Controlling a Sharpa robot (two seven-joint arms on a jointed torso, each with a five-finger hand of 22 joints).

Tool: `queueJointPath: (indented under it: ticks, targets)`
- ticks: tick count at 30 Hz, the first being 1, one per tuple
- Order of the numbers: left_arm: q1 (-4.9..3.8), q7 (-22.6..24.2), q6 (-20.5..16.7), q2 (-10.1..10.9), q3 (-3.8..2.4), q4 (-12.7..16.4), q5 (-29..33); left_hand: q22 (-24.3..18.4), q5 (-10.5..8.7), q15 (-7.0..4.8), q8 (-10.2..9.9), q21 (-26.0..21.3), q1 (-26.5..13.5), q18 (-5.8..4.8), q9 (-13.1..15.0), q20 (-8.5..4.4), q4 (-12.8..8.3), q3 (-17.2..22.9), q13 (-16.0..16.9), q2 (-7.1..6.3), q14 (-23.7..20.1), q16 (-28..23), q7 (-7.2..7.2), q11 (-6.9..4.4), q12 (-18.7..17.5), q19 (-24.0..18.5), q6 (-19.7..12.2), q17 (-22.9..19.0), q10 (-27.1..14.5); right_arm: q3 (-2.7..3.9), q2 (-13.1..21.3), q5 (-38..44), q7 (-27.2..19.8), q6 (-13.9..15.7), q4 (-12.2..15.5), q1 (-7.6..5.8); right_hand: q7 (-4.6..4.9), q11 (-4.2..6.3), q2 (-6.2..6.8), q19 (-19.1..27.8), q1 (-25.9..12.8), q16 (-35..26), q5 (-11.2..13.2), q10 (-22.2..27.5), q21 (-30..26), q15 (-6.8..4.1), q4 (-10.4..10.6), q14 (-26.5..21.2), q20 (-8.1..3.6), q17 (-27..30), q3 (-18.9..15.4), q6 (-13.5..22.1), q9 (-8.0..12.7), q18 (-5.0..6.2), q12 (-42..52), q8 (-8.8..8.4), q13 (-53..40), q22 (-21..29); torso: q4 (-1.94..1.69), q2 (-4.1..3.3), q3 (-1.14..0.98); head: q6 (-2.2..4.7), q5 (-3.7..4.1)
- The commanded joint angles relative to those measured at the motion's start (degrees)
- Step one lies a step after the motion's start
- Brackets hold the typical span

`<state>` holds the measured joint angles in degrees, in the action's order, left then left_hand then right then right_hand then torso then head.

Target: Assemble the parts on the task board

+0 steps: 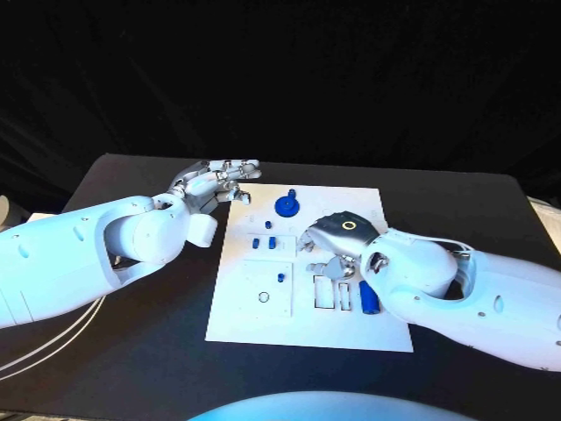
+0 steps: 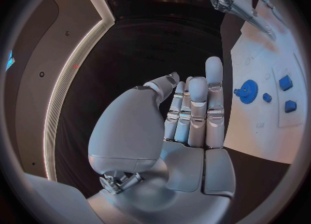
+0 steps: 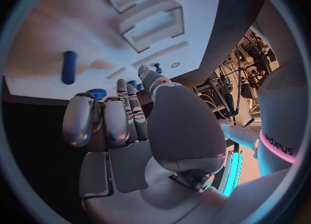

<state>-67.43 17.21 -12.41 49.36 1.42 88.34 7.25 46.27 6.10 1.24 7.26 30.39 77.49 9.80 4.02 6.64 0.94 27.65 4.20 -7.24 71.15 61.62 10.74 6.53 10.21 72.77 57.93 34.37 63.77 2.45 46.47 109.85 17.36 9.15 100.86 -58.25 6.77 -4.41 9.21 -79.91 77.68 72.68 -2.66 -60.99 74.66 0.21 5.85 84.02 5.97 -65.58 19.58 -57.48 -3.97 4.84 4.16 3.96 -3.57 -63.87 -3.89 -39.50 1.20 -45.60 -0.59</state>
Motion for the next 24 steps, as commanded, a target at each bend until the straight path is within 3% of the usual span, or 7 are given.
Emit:
queueJointPath:
  ticks: [1, 4, 7, 18, 24]
  targets:
    - [-0.03, 0.3, 1.2, 0.2, -0.01, 0.4, 0.2, -0.1, 0.09, 0.02, 0.2, -0.3, 0.1, 0.53, -0.1, 0.02, 0.1, -0.4, -0.1, 0.52, -0.3, -0.3, 0.04, -0.09, 0.2, -0.5, -0.3, 0.0, -0.5, 0.18, 2.6, -2.3, 1.2, 0.4, 0.1, -1.03, -0.69, 0.3, 1.13, 0.3, -0.3, -0.4, -0.3, 2.5, -0.5, -1.08, 0.8, 2.2, -0.59, 0.3, -2.7, 0.4, 0.1, 0.47, -0.5, -0.38, 0.0, 0.3, 0.03, 0.01, 0.09, 0.35, 0.51]
    - [-0.03, 0.4, 1.1, 0.3, -0.01, 0.5, 0.1, -0.1, 0.09, 0.02, 0.2, -0.3, 0.1, 0.53, -0.1, 0.02, 0.1, -0.4, -0.1, 0.52, -0.3, -0.3, 0.04, -0.09, 0.2, -0.5, -0.3, 0.0, -0.5, 0.3, 4.7, -2.8, 1.1, 0.4, 0.3, -1.61, -1.02, 0.87, 0.94, 0.3, 0.6, -0.3, -0.3, 3.4, -0.6, -1.81, 1.8, 2.3, -1.45, 0.5, -6.1, 1.0, 0.1, 0.48, -0.2, -0.38, -0.1, 0.4, 0.05, -0.02, 0.04, 0.5, 0.59]
    - [-0.03, 0.4, 1.1, 0.5, 0.0, 0.6, 0.1, -0.1, 0.09, 0.02, 0.2, -0.3, 0.1, 0.53, -0.1, 0.02, 0.1, -0.4, -0.1, 0.52, -0.3, -0.3, 0.04, -0.09, 0.2, -0.5, -0.3, 0.0, -0.5, 0.36, 6.1, -3.0, 1.0, 0.6, 0.3, -1.93, -1.18, 1.01, 0.61, 0.2, 1.4, -0.3, -0.3, 3.6, -0.7, -2.01, 2.4, 2.4, -1.6, 0.7, -7.5, 1.0, 0.1, 0.44, -0.1, -0.35, -0.1, 0.4, 0.04, -0.02, -0.06, 0.61, 0.66]
    - [-0.03, 0.4, 1.2, 0.3, 0.0, 0.5, 0.1, -0.1, 0.1, 0.03, 0.3, -0.3, 0.1, 0.54, -0.1, 0.03, 0.0, -0.5, -0.1, 0.57, -0.4, -0.3, 0.04, -0.09, 0.3, -0.5, -0.4, -0.1, -0.5, 0.39, 6.6, -2.9, 0.0, -0.3, -0.3, -2.05, -1.79, 1.21, -0.97, 0.1, 3.5, -0.1, -0.3, 1.9, -0.7, -1.59, 3.0, 2.5, -1.45, 0.8, -8.3, -0.6, -0.1, 0.37, 1.0, -0.06, -0.2, 0.4, -0.21, 0.0, -0.01, 0.79, 0.9]
    - [-0.03, 0.4, 1.3, 0.3, 0.01, 0.5, 0.1, -0.1, 0.1, 0.03, 0.3, -0.3, 0.1, 0.54, -0.1, 0.03, 0.0, -0.5, -0.1, 0.57, -0.4, -0.3, 0.04, -0.09, 0.3, -0.5, -0.4, -0.1, -0.5, 0.34, 5.8, -3.3, -1.1, -1.2, -1.0, -1.97, -1.8, 1.12, -3.12, -0.1, 5.1, 0.1, -0.3, -1.3, -0.6, -1.24, 3.1, 2.5, -1.11, 0.8, -7.2, -2.9, -0.3, 0.35, 2.3, 0.36, -0.2, 0.2, -0.11, 0.01, 0.07, 0.8, 0.85]
